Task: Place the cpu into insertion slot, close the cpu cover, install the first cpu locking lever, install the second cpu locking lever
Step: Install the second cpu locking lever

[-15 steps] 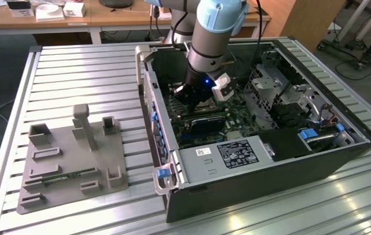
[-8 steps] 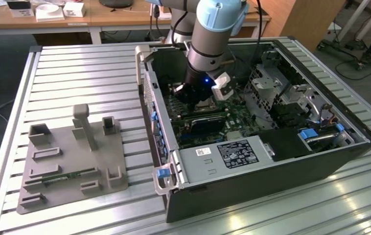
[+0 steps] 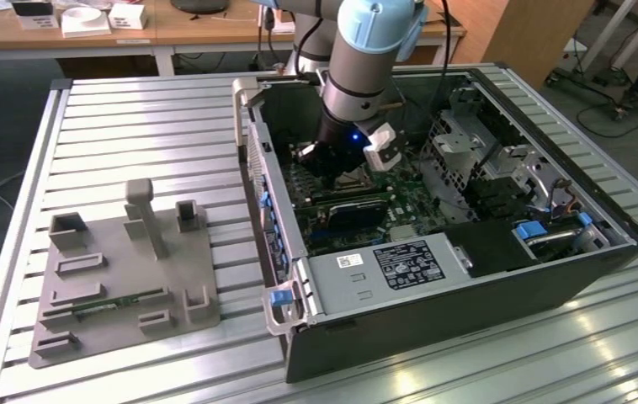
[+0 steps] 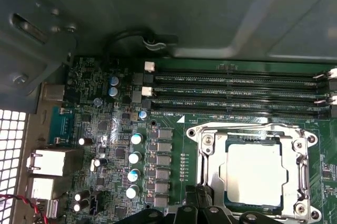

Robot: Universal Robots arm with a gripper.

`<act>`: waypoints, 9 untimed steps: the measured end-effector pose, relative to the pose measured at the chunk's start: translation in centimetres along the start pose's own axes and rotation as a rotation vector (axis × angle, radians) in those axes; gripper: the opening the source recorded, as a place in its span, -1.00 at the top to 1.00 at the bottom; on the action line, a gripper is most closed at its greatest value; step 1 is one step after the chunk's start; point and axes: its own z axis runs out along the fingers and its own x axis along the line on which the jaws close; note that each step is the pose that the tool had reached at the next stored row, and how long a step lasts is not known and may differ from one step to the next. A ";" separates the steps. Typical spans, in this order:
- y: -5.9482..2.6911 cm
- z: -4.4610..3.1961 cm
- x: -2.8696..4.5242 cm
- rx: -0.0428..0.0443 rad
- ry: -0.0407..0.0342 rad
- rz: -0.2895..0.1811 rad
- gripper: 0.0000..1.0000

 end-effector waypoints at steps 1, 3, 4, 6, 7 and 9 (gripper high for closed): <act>0.04 -0.06 0.00 -0.0002 -0.0002 0.000 0.80; 0.13 -0.34 0.00 0.0000 0.0000 0.000 0.80; 0.19 -0.56 -0.01 0.0000 0.0000 0.000 0.80; 0.31 -1.09 0.00 0.0001 0.0001 0.000 0.80; 0.38 -1.37 0.00 0.0001 0.0001 0.000 0.80; 0.55 -1.98 0.00 0.0000 0.0000 0.000 0.80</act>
